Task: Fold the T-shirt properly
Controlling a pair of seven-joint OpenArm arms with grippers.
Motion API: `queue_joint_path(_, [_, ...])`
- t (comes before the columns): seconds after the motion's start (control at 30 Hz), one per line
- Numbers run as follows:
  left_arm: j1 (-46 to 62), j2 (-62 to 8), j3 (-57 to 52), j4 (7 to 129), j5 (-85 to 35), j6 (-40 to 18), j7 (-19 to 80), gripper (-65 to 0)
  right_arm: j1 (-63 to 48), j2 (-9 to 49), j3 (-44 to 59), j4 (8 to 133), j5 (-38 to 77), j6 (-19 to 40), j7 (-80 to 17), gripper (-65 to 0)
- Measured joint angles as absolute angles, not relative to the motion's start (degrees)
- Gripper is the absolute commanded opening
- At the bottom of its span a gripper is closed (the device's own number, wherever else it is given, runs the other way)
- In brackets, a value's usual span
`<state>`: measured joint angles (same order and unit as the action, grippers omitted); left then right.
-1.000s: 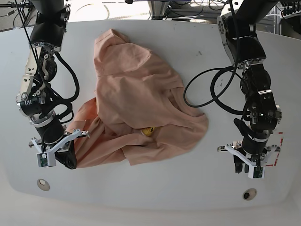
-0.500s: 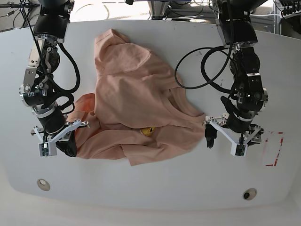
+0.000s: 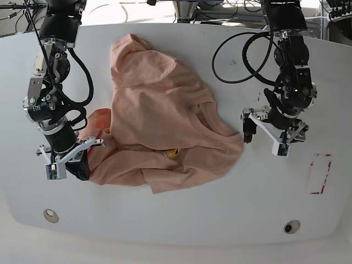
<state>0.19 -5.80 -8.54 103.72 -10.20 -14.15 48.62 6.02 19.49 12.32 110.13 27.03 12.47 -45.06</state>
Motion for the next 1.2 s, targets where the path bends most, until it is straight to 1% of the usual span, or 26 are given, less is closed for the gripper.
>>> queue_joint_path(0.3, [3.2, -3.2, -10.1, 103.6, -10.8, -14.2, 48.6, -9.2, 4.4, 19.9, 12.1, 110.1, 27.4, 12.5, -45.3, -64.7])
queue_joint_path(0.43, [3.5, -3.5, -8.0, 103.4, -10.3, -13.6, 48.2, -9.1, 3.7, 20.2, 12.2, 110.1, 27.5, 12.5, -44.6, -64.8])
queue_joint_path(0.6, [3.8, -3.2, -6.3, 102.0, -10.7, -14.1, 48.0, -9.0, 2.7, 20.5, 12.4, 110.1, 27.4, 12.5, -44.6, -64.8])
queue_joint_path(0.67, [4.0, -3.2, -5.8, 101.3, -10.9, -14.1, 48.0, -8.1, 2.5, 20.5, 12.4, 110.1, 27.4, 12.4, -44.8, -64.8])
queue_joint_path(0.97, [4.9, -3.7, -5.9, 95.4, -11.5, -14.1, 47.5, -8.0, 3.0, 20.0, 12.3, 110.9, 27.5, 12.5, -44.7, -64.8])
queue_joint_path(1.2, [0.6, -4.0, -7.6, 88.7, -12.2, -14.2, 47.1, -8.1, 2.5, 20.2, 12.3, 110.7, 27.2, 12.5, -44.9, -64.9])
